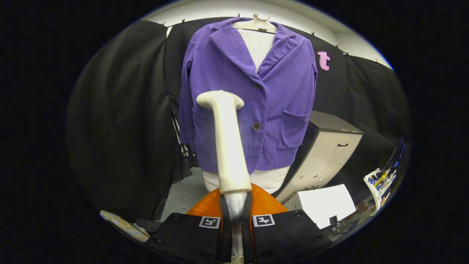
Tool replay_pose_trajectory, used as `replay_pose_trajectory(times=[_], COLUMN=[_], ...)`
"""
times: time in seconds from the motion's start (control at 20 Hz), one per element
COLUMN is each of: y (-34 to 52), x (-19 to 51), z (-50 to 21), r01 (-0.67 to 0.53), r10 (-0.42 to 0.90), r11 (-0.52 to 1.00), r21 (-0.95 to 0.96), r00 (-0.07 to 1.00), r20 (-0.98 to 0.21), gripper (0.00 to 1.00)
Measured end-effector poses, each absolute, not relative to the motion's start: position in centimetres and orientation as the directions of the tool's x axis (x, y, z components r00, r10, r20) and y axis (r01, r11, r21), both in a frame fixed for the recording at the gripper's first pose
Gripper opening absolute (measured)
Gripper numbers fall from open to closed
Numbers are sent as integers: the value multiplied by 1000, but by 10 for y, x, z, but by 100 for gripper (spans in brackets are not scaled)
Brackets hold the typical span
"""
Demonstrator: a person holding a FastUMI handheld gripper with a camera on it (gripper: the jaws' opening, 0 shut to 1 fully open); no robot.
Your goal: Iron the clothes twice with a garment steamer, once on the left side and once on the right side.
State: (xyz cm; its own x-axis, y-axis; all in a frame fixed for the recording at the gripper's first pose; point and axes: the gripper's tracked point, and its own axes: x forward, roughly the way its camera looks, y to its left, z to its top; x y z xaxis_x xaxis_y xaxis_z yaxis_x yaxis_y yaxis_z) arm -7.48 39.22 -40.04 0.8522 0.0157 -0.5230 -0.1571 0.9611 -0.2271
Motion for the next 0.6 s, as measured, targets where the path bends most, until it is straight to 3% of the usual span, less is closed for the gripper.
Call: replay_pose_trajectory(times=[0.6], y=[371], x=[-97], z=[-453], r01=[-193], r10=[20], r11=[959], r21=[-210], r00=[780], r20=[-625], gripper=[19])
